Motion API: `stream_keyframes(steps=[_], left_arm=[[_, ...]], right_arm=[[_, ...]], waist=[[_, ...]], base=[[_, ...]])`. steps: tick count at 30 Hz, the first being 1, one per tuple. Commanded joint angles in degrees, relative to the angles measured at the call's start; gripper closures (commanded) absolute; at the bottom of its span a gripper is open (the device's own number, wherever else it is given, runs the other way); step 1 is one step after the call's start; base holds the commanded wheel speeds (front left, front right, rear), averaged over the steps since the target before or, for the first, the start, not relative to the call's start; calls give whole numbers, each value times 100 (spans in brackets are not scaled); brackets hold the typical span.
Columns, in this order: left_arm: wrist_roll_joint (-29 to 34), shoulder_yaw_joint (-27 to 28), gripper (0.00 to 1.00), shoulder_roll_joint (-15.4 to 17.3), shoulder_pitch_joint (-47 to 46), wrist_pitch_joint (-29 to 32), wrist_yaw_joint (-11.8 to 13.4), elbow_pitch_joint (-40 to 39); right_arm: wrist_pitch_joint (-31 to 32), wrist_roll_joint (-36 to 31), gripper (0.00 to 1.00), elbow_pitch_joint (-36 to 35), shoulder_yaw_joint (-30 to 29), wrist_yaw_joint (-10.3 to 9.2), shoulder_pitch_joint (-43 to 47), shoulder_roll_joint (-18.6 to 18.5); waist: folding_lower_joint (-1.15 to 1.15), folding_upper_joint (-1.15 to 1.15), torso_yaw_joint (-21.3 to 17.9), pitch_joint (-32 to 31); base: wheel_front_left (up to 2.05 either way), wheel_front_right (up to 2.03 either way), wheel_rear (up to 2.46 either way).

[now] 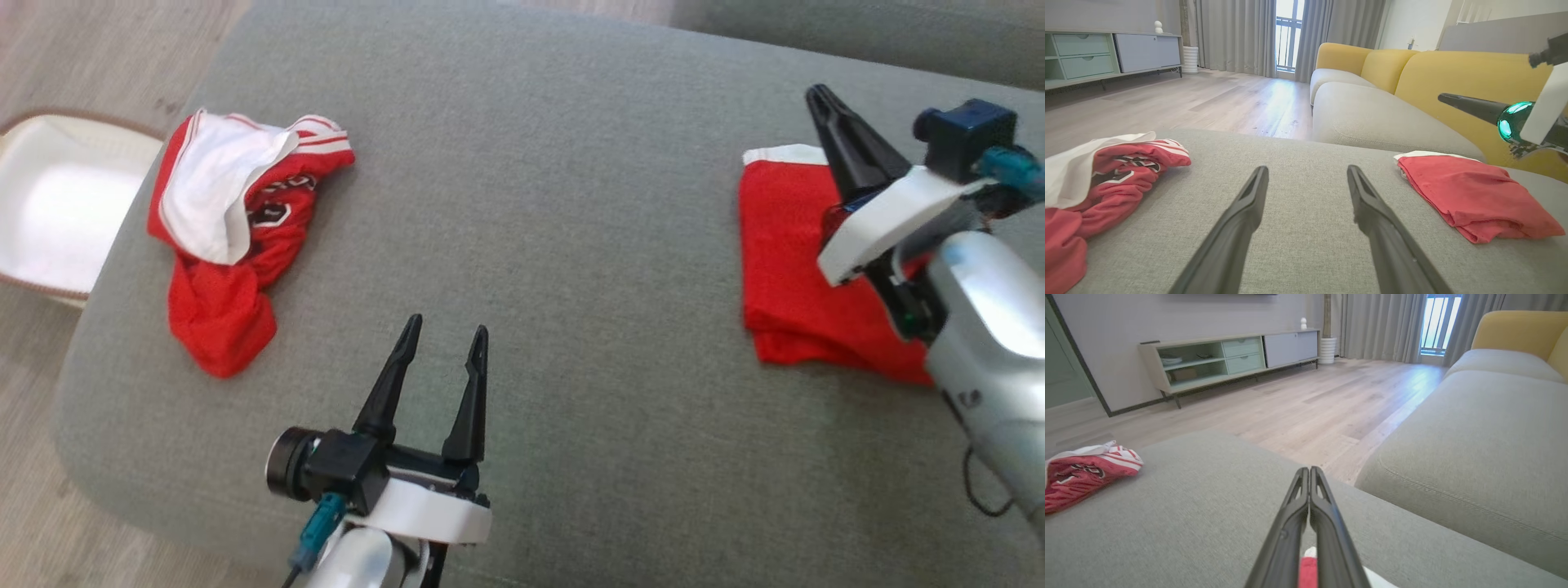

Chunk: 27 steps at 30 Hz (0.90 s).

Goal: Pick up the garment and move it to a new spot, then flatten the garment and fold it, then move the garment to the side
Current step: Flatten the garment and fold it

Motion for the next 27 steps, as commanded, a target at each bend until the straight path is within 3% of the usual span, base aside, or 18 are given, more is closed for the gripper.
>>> stream_keyframes(steps=[1, 2, 3, 4, 5, 10, 16, 27], left_arm=[[69, 241, 0, 4, -80, -29, 22, -157], [88, 265, 0, 4, -51, -29, 27, -150], [101, 297, 0, 4, -18, -29, 36, -146], [111, 337, 0, 4, 19, -29, 48, -143], [126, 386, 0, 4, 61, -29, 68, -138], [213, 697, 0, 4, 312, -29, 241, -74], [340, 980, 0, 4, 719, -29, 445, -19], [414, 1123, 0, 4, 1381, -29, 620, -153]], right_arm=[[-111, -8, 100, -67, -10, -4, 70, 42], [-162, -14, 98, -74, -14, -4, 130, 76], [-205, -12, 77, -108, -26, -4, 209, 106], [-238, 19, 51, -150, -78, -4, 311, 139], [-263, 41, 0, -210, -137, -4, 430, 172], [-298, -24, 0, -780, -677, -4, 1295, 384], [-300, -649, 0, -1615, -1463, -4, 2650, 649], [-301, -1977, 0, -2797, -2948, -4, 4395, 1294]], waist=[[0, 0, -117, -120], [0, 0, -177, -176], [0, 0, -243, -234], [0, 0, -317, -295], [0, 0, -400, -359], [0, 0, -888, -683], [0, 0, -1439, -1110], [0, 0, -1812, -1510]], base=[[0, 0, 0], [0, 0, 0], [0, 0, 0], [0, 0, 0], [0, 0, 0], [0, 0, 0], [0, 0, 0], [0, 0, 0]])
